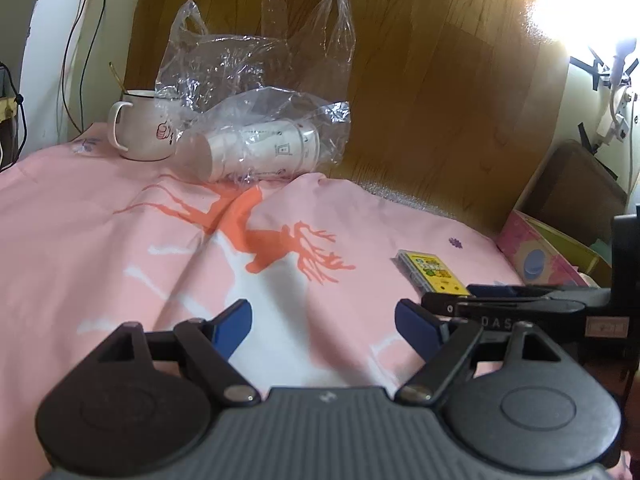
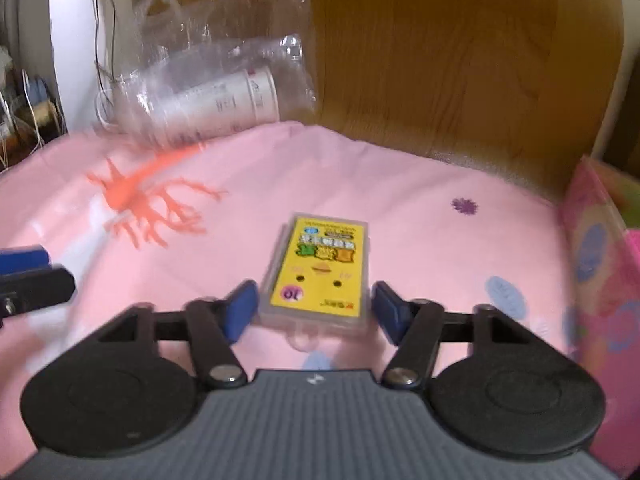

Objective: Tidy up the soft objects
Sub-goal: 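Reach the right gripper to the yellow card box and grasp it, then carry the yellow card box into the pink tin and release it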

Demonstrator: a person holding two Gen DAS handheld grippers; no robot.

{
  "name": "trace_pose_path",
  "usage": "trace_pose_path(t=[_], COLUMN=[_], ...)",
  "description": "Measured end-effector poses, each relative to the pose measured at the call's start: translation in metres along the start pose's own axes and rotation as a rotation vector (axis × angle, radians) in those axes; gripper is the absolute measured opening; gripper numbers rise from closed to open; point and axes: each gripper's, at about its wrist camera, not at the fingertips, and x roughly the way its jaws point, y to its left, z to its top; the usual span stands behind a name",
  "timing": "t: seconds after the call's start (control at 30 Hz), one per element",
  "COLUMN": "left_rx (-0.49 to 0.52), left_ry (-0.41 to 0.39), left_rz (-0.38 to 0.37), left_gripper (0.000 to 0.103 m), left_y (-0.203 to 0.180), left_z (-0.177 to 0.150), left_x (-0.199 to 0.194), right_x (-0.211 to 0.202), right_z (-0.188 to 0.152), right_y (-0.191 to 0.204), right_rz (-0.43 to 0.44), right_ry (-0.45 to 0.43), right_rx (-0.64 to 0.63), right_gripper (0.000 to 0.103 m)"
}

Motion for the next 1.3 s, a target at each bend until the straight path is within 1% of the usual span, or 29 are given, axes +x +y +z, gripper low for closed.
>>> trace_pose_path(t=[0.07, 0.13, 0.2, 0.27, 0.37, 0.4, 0.43, 0.5, 0.57, 0.63, 0.7, 0.73, 0.77, 0.87, 0.97, 1.0, 1.03, 1.07, 1.1, 1.2, 1.27, 1.3], left_rx=[0.000, 0.000, 0.006, 0.024, 0.071, 0.070, 0.059, 0.052, 0.072, 0.107, 0.139, 0.156, 0.173, 0.207, 0.193, 0.181, 0.181, 0.191, 0.192, 0.196, 0.194, 0.200], left_ry=[-0.009, -0.016, -0.017, -0.019, 0.015, 0.037, 0.066, 0.123, 0.176, 0.234, 0.284, 0.308, 0.328, 0.392, 0.448, 0.456, 0.439, 0.427, 0.424, 0.415, 0.396, 0.372], left_rz=[-0.007, -0.016, -0.021, -0.043, -0.094, -0.124, -0.172, -0.269, -0.357, -0.452, -0.522, -0.542, -0.553, -0.555, -0.540, -0.539, -0.530, -0.522, -0.525, -0.500, -0.521, -0.540], left_gripper=[0.081, 0.081, 0.081, 0.081, 0.082, 0.082, 0.082, 0.082, 0.082, 0.082, 0.081, 0.081, 0.079, 0.079, 0.079, 0.078, 0.072, 0.066, 0.063, 0.063, 0.063, 0.063], left_y=[0.001, 0.001, 0.000, -0.003, -0.019, -0.026, -0.036, -0.060, -0.090, -0.125, -0.155, -0.169, -0.181, -0.209, -0.220, -0.220, -0.221, -0.222, -0.223, -0.225, -0.228, -0.231], left_z=[-0.001, -0.001, -0.001, -0.002, -0.007, -0.010, -0.013, -0.021, -0.029, -0.037, -0.046, -0.051, -0.056, -0.069, -0.082, -0.085, -0.088, -0.090, -0.092, -0.088, -0.079, -0.070], left_x=[-0.002, -0.003, -0.003, -0.004, -0.009, -0.010, -0.012, -0.015, -0.019, -0.021, -0.022, -0.021, -0.021, -0.017, -0.012, -0.011, -0.013, -0.015, -0.015, -0.014, -0.018, -0.022], right_x=[-0.011, -0.028, -0.057, -0.085, -0.132, -0.146, -0.160, -0.181, -0.201, -0.214, -0.224, -0.226, -0.229, -0.236, -0.233, -0.233, -0.231, -0.230, -0.230, -0.237, -0.247, -0.251], right_z=[-0.005, -0.018, -0.039, -0.062, -0.099, -0.110, -0.122, -0.143, -0.163, -0.176, -0.186, -0.189, -0.191, -0.197, -0.202, -0.204, -0.204, -0.203, -0.202, -0.199, -0.192, -0.186], right_y=[-0.003, -0.005, -0.008, -0.011, -0.022, -0.026, -0.030, -0.035, -0.042, -0.051, -0.058, -0.060, -0.061, -0.062, -0.063, -0.063, -0.064, -0.063, -0.065, -0.068, -0.072, -0.076], right_rz=[0.016, 0.050, 0.089, 0.107, 0.104, 0.090, 0.065, -0.015, -0.086, -0.113, -0.137, -0.136, -0.130, -0.118, -0.106, -0.104, -0.098, -0.098, -0.101, -0.097, -0.109, -0.119], right_ry=[0.006, 0.010, 0.007, 0.002, -0.024, -0.030, -0.040, -0.060, -0.087, -0.102, -0.118, -0.124, -0.133, -0.154, -0.158, -0.171, -0.176, -0.180, -0.185, -0.222, -0.279, -0.307], right_rx=[0.007, -0.001, -0.019, -0.034, -0.048, -0.044, -0.036, -0.020, 0.017, 0.063, 0.091, 0.104, 0.115, 0.111, 0.099, 0.098, 0.094, 0.086, 0.081, 0.093, 0.090, 0.087], right_gripper=[0.062, 0.061, 0.061, 0.062, 0.062, 0.062, 0.062, 0.062, 0.062, 0.062, 0.063, 0.064, 0.064, 0.064, 0.065, 0.063, 0.059, 0.059, 0.058, 0.058, 0.058, 0.058])
